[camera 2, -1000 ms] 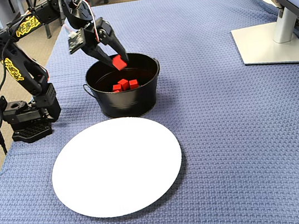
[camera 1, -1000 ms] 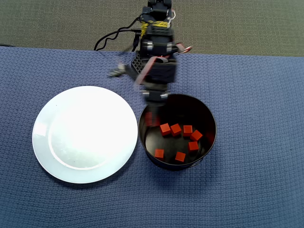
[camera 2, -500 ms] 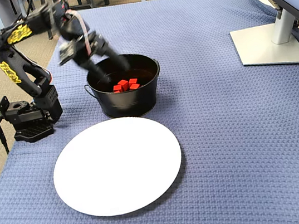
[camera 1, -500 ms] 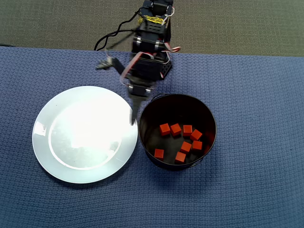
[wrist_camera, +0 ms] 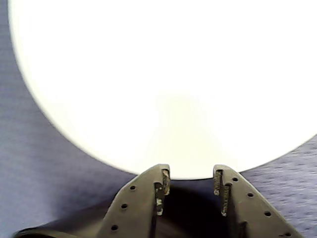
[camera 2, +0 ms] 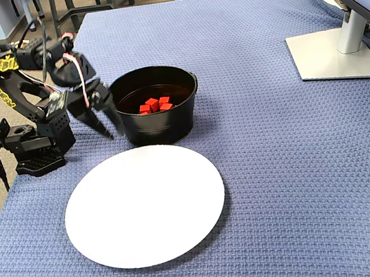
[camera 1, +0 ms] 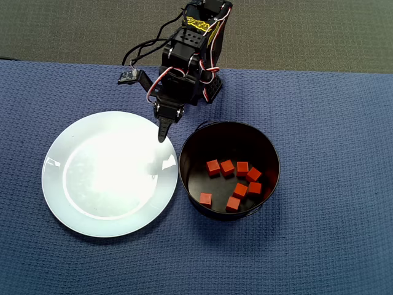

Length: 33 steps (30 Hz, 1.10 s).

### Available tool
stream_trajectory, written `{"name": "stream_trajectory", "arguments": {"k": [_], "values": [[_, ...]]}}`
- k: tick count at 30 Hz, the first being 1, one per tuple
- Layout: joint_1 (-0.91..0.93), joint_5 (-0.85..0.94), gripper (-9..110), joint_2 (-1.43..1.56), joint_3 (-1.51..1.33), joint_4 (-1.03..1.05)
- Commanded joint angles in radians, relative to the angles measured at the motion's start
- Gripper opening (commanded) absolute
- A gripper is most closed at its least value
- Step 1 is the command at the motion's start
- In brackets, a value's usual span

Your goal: Pick up the red cubes from the white plate and place them in the black recipient

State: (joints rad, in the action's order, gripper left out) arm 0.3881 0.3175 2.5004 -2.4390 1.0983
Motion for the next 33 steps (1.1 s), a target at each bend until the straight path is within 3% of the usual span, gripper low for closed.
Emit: {"name": "stream_trajectory", "arguments": {"k": [1, 11, 19, 33], "values": [[0.012, 0.002, 0, 0.11, -0.12, -0.023], [-0.15, -0.051, 0, 0.39, -0.405, 0.008], [-0.215, -0.086, 0, 0.535, -0.428, 0.141], [-0.201, -0.173, 0, 0.6, -0.443, 0.149]]}}
